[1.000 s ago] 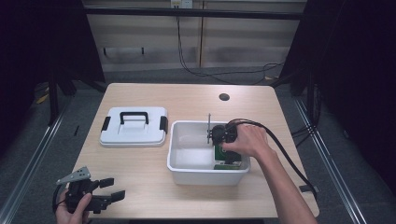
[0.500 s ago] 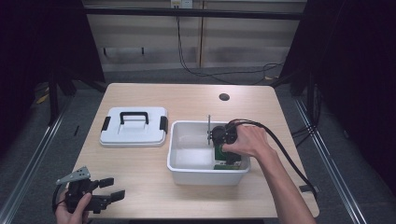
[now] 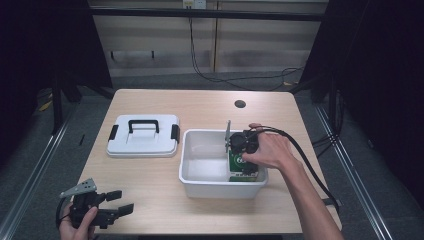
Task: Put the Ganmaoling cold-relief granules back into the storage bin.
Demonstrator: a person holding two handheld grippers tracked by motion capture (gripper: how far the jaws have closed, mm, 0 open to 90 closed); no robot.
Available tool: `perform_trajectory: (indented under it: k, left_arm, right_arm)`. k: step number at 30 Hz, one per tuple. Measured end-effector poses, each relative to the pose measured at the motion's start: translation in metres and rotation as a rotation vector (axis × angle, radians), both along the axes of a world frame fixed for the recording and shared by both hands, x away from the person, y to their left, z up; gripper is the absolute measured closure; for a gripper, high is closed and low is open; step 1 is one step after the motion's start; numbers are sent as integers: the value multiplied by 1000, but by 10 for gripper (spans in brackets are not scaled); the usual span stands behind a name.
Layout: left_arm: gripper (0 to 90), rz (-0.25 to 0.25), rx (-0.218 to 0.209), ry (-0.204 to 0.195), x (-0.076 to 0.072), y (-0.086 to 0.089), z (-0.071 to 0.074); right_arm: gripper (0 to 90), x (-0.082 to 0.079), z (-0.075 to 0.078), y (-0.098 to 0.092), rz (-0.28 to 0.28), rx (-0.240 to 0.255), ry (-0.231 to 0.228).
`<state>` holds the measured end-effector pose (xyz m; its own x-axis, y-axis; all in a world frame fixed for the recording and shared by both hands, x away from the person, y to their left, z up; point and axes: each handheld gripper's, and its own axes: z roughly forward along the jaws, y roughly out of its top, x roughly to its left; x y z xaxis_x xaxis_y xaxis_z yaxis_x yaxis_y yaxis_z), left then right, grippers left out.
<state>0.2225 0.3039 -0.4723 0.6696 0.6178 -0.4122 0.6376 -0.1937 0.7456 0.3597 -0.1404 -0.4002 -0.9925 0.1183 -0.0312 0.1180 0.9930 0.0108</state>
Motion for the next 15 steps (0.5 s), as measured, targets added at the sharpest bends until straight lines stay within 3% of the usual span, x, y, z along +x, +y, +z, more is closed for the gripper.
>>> perform_trajectory:
  k: [5,6,7,12,15]
  left_arm:
    - [163,1,0,1,0,0,0]
    - [163,1,0,1,0,0,0]
    - [163,2,0,1,0,0,0]
    - [163,4,3,1,0,0,0]
    - [163,5,2,0,0,0,0]
  right_arm:
    - [87,-4,10,-7,-12,74,-11]
    - [87,-4,14,-12,-33,121,-9]
    - [87,-4,14,-12,-33,121,-9]
    - [87,-6,26,-28,-65,249,-9]
    - [87,-7,31,-33,-76,284,-19]
